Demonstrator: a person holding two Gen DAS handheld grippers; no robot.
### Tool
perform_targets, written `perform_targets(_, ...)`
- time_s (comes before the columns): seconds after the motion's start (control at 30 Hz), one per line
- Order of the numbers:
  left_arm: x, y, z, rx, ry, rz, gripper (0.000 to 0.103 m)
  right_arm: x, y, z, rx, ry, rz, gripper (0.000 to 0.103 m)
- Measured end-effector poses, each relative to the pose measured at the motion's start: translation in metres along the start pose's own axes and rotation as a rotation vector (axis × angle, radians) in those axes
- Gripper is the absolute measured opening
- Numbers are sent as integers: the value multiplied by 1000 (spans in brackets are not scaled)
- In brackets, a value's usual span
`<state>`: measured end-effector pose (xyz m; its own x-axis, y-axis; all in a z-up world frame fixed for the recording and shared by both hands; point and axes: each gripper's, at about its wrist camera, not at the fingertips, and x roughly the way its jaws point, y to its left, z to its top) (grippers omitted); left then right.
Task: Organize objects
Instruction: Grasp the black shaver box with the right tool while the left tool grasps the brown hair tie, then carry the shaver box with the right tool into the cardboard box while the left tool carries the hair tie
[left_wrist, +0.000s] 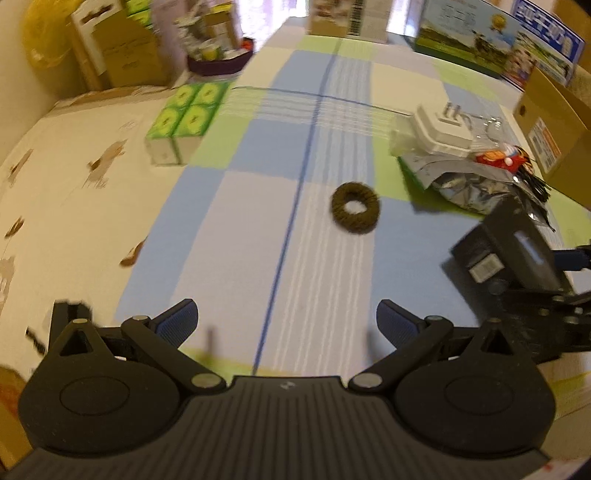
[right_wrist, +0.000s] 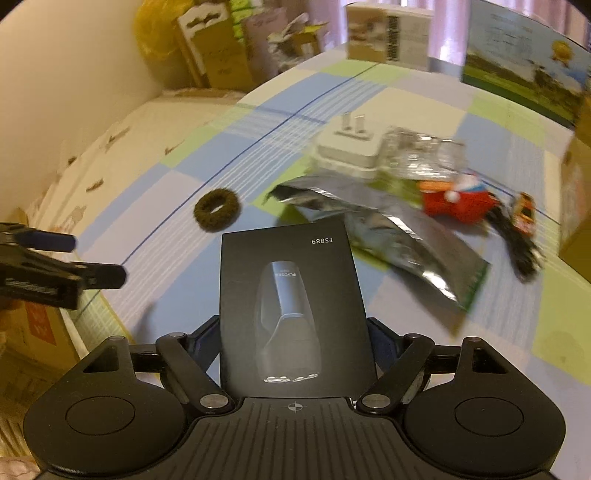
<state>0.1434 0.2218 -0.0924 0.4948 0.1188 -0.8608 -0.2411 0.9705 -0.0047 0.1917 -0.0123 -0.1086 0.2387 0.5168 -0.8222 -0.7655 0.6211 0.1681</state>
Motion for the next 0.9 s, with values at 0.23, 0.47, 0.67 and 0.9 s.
perform_targets(0.23,28,-24,32,105,-42,-54,91,-38,-31,-18,112,-32,-51,77)
perform_targets(0.47,60,-34,59,186,-48,-83,67,-70,-65,-39,263,-60,-133,77)
perform_targets(0.67,74,-40,68,211,-22,-120,40,-91,-88,-52,345,-73,-199,77)
perform_targets(0.9,70,-44,64,197,-21,-136,22,-102,-102,-53,370,-87,-224,77)
